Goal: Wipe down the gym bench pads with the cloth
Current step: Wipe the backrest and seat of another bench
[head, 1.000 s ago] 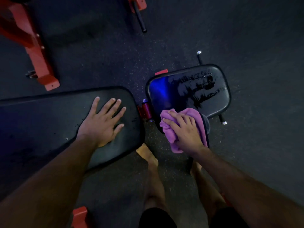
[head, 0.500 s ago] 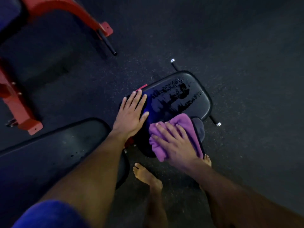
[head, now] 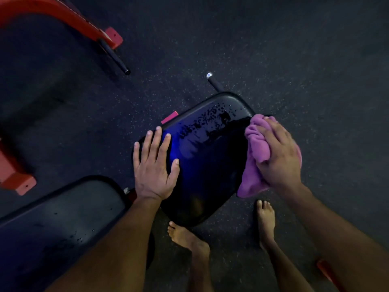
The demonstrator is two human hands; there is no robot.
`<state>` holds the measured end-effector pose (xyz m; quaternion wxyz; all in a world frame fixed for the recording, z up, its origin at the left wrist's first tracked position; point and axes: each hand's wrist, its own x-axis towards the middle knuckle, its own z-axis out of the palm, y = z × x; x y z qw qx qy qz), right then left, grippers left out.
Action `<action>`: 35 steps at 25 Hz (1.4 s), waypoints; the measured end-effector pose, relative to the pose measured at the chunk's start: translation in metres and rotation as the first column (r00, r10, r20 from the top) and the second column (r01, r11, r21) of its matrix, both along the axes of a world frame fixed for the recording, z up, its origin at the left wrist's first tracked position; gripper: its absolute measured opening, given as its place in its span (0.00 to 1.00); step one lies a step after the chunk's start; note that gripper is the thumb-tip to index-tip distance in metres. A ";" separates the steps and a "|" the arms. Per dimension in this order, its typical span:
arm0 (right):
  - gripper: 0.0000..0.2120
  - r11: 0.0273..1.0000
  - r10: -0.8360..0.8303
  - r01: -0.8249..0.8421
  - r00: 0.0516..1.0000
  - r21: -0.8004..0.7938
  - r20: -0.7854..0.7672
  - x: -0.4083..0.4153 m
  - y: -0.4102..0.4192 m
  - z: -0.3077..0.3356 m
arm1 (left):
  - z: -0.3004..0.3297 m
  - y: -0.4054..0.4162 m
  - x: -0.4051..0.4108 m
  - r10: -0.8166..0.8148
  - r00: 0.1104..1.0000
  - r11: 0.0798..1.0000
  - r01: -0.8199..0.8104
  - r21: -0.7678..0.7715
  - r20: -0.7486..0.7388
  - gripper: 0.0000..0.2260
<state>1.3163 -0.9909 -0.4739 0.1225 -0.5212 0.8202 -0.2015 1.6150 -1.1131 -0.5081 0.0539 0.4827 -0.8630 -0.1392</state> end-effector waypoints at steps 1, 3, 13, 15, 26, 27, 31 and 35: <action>0.29 1.000 -0.011 0.011 1.000 0.000 0.028 0.005 0.004 0.001 | -0.001 -0.002 0.001 0.002 1.000 1.000 -0.002 0.001 -0.006 0.31; 0.39 0.994 0.084 -0.087 0.995 0.067 0.049 0.036 0.017 0.006 | -0.001 -0.001 -0.001 -0.001 1.000 1.000 0.000 -0.010 -0.009 0.31; 0.35 0.959 0.272 -0.271 0.962 0.082 -0.010 0.029 -0.012 0.010 | -0.002 -0.001 0.000 -0.004 1.000 1.000 0.004 -0.011 -0.010 0.31; 0.33 0.994 0.100 -0.100 0.995 0.049 0.006 0.000 0.010 0.010 | -0.001 0.002 0.000 -0.011 1.000 1.000 0.011 0.003 -0.018 0.32; 0.37 0.824 0.555 -0.533 0.827 0.193 -0.086 0.088 0.001 0.017 | 0.026 -0.010 0.005 -0.125 0.985 0.978 0.102 0.181 0.119 0.31; 0.35 0.825 0.552 -0.532 0.831 0.189 -0.069 0.082 0.001 0.022 | 0.043 -0.010 0.016 -0.172 0.972 0.963 0.132 0.235 0.162 0.32; 0.36 0.765 0.630 -0.603 0.774 0.227 -0.064 0.083 -0.008 0.051 | 0.107 0.023 0.117 -0.263 0.849 0.953 0.156 0.258 0.458 0.33; 0.36 0.650 0.758 -0.716 0.634 0.253 -0.155 0.150 -0.056 0.054 | 0.128 0.055 0.175 -0.288 0.758 0.955 0.187 0.228 0.585 0.33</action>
